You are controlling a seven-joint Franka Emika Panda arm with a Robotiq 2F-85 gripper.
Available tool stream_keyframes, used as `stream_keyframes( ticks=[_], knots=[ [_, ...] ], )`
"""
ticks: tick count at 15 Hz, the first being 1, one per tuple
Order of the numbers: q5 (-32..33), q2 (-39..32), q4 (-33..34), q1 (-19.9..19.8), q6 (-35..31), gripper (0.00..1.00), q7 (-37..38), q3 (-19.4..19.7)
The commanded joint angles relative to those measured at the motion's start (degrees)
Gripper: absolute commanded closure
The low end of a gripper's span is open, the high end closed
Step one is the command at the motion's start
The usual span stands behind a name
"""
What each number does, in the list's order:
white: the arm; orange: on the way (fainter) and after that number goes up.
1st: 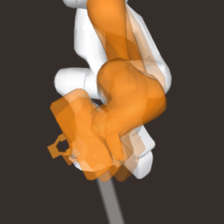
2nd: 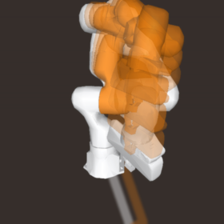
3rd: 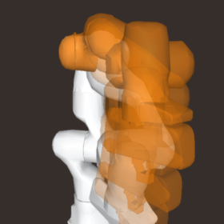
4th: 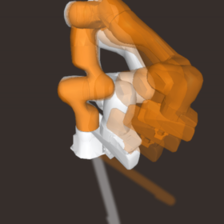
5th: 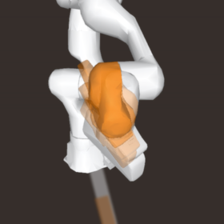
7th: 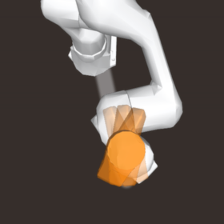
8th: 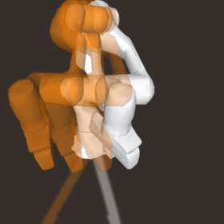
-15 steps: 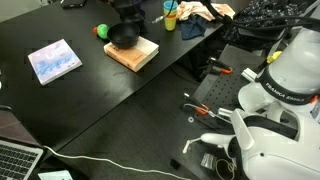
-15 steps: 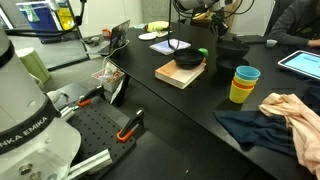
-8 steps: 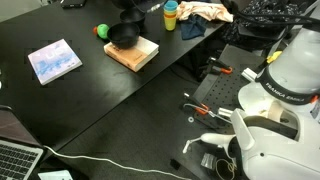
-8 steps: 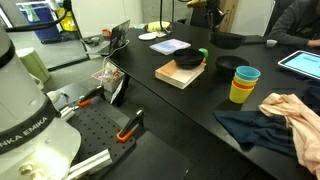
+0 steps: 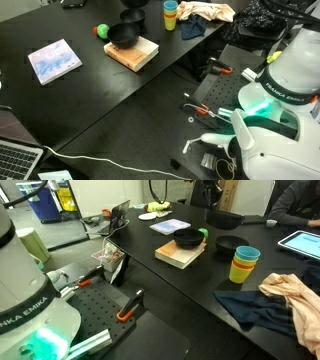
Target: Unstack the bowls, then put the apple in the right black bowl and the orange in the bowl on the book
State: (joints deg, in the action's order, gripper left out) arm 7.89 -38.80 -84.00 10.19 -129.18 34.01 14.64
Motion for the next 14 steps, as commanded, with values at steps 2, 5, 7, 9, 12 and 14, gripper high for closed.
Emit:
stream_keyframes(
  ticks=[2, 5, 7, 9, 12, 14],
  knots=[
    [1.2, 10.3, -16.9, 0.5, -6.6, 0.98, 6.6, -0.8],
    [2.4, 14.6, -25.8, 0.5, -10.8, 0.98, 10.4, -0.4],
    [2.6, 16.1, -30.2, 0.0, -13.8, 0.98, 12.3, -0.5],
    [1.6, 16.4, -33.0, -0.8, -16.7, 0.98, 13.0, -1.2],
    [1.0, 15.5, -35.5, -0.9, -19.6, 0.98, 13.4, -1.8],
    [2.2, 14.2, -36.1, -0.4, -20.6, 0.98, 13.6, -1.4]
  ],
)
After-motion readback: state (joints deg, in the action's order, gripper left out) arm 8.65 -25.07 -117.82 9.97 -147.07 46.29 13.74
